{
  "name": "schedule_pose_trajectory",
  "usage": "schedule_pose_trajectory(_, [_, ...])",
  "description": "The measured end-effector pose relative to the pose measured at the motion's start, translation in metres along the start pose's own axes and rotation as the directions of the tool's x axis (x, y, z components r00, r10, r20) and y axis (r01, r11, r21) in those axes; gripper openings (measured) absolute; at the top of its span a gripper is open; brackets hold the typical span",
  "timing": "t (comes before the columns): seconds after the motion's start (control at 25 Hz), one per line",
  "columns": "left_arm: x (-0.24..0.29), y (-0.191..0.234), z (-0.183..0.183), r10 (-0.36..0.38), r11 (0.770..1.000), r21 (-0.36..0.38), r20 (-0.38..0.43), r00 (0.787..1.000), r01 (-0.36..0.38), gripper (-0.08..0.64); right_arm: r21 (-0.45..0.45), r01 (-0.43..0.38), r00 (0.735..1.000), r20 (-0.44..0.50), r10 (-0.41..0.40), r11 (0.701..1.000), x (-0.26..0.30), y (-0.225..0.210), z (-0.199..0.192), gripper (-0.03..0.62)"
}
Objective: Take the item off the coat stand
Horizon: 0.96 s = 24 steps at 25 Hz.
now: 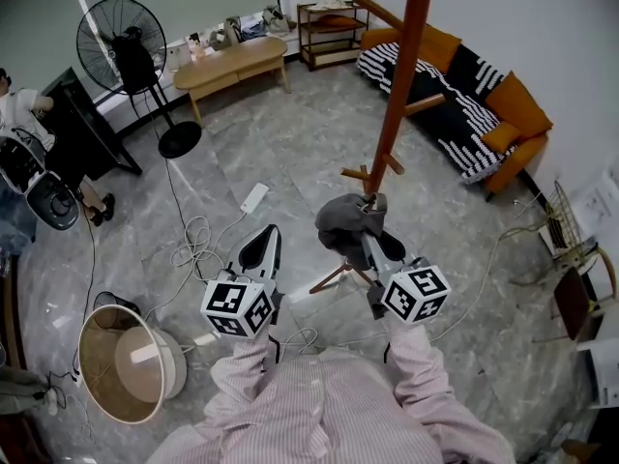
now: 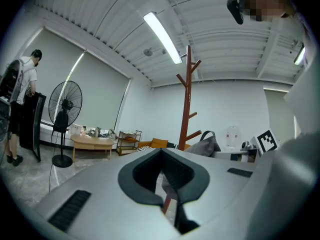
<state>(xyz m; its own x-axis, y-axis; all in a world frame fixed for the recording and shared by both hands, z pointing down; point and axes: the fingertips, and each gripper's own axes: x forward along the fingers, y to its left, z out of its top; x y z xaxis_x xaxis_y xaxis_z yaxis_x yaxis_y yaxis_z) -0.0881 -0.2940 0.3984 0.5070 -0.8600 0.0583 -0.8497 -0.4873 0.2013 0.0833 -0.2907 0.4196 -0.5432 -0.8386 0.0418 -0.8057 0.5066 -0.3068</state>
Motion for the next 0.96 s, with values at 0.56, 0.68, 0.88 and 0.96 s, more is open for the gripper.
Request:
schedule_pose_trajectory(0.56, [-0.004, 0.007, 0.001, 0.026, 0.999, 0.019, -0.004, 1.0, -0.026, 0.002, -0.028, 0.02, 0.999, 0.035, -0.019, 0.999, -0.009, -0.009, 0.013, 0.028])
schedule_pose_trajectory(0.68, [-0.004, 0.008, 0.0, 0.027, 0.999, 0.021, -0.007, 1.0, -0.027, 0.002, -0.035, 0.018, 0.999, 0.038, -0.016, 0.999, -0.01, -0.007, 0.013, 0.028])
schedule_pose_trajectory(0.88, [-0.006, 0.013, 0.001, 0.034, 0.999, 0.023, -0.005, 0.999, -0.034, 0.002, -0.047, 0.019, 0.999, 0.046, -0.017, 0.999, -0.01, -0.006, 0.015, 0.028])
schedule_pose_trajectory(0.96, [-0.006, 0.016, 0.001, 0.036, 0.999, 0.019, -0.004, 0.999, -0.036, 0.002, -0.05, 0.018, 0.999, 0.049, -0.016, 0.999, -0.01, -0.005, 0.016, 0.028])
